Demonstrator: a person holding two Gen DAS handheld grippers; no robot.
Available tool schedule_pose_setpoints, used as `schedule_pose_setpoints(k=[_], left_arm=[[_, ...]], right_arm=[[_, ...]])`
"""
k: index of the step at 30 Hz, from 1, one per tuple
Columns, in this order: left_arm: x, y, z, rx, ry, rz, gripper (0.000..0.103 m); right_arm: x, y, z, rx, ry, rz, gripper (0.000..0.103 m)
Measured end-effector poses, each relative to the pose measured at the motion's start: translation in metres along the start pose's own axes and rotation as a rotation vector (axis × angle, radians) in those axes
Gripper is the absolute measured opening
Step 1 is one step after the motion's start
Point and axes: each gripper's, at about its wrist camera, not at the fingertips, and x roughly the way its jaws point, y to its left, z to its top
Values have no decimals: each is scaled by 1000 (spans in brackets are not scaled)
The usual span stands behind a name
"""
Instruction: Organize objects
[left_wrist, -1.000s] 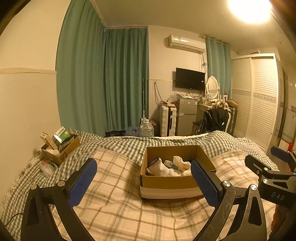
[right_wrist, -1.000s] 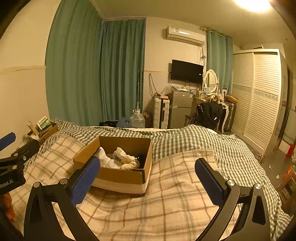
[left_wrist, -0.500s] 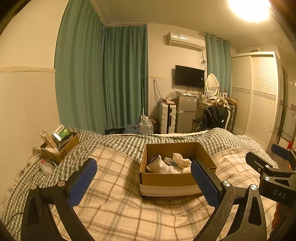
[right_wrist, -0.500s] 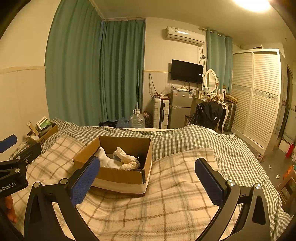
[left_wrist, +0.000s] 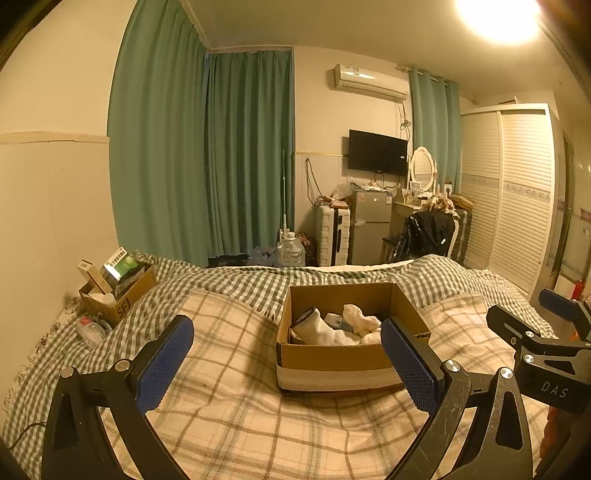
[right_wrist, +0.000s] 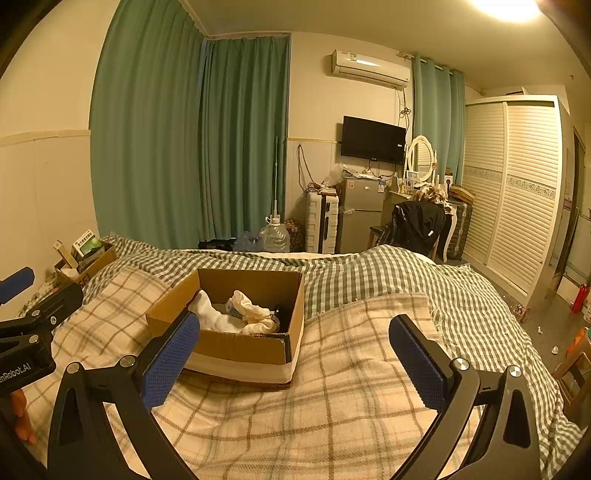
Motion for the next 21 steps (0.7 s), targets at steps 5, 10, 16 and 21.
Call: schedule_pose_setpoints(k=[5,10,16,21], left_arm=[[1,1,0,-7,8,0,103],[2,1,0,-3,13,5,103],[2,0,-1,10,12,18,103],[3,0,-2,21,12,32,103]], right_arm=[[-1,1,0,2,-2,-3,103],[-1,0,1,5,-5,-4,103],[-2,1,2,6,-11,-8,103],[0,1,0,10,-3,-7,103]])
